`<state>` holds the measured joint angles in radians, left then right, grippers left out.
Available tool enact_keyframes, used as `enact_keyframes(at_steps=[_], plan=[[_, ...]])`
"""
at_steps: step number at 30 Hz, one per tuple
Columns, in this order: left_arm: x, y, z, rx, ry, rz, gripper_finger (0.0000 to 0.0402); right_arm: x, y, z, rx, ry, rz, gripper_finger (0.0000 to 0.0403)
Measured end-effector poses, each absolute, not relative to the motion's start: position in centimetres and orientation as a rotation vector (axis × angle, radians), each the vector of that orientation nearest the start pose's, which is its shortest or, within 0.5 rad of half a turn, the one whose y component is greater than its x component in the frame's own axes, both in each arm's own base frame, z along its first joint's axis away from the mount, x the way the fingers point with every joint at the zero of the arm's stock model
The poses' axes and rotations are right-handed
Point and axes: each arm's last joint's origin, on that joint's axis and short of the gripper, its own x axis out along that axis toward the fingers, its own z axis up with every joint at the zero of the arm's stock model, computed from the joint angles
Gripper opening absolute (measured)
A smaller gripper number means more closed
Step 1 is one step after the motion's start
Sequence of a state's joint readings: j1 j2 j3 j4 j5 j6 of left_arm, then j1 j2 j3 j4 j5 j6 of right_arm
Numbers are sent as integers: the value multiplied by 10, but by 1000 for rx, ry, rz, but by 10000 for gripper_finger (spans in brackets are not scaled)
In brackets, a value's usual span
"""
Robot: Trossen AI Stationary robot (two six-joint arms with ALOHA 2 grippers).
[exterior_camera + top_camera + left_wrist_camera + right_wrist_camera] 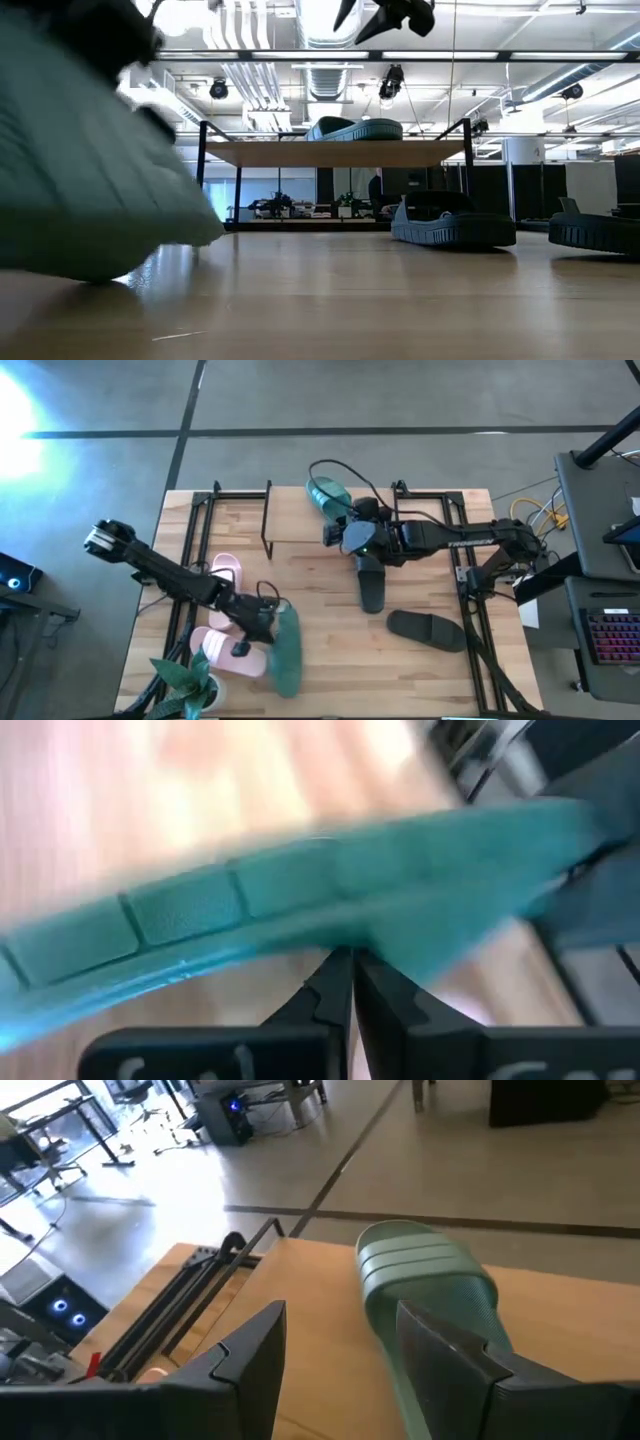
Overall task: Pick and place slides into the shelf
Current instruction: Put the green slides on the shelf
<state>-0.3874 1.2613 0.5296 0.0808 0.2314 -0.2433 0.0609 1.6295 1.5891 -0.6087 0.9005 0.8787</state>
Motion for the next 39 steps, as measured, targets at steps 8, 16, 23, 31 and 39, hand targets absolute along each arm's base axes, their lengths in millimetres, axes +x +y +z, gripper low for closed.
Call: enact_keyframes(at_steps=[8,16,23,31,39], plan=[[234,-101,195,-63,477,-575,0,344,14,367,514,235,-963,183],[221,-106,175,-88,721,-625,0,327,37,359,622,411,-882,183],[242,-105,206,-104,606,-597,0,314,87,358,515,348,-858,183],[298,-98,198,-245,693,-462,60,285,103,353,560,379,-935,234],[343,-115,205,-349,726,-503,172,246,113,359,575,479,-942,297]])
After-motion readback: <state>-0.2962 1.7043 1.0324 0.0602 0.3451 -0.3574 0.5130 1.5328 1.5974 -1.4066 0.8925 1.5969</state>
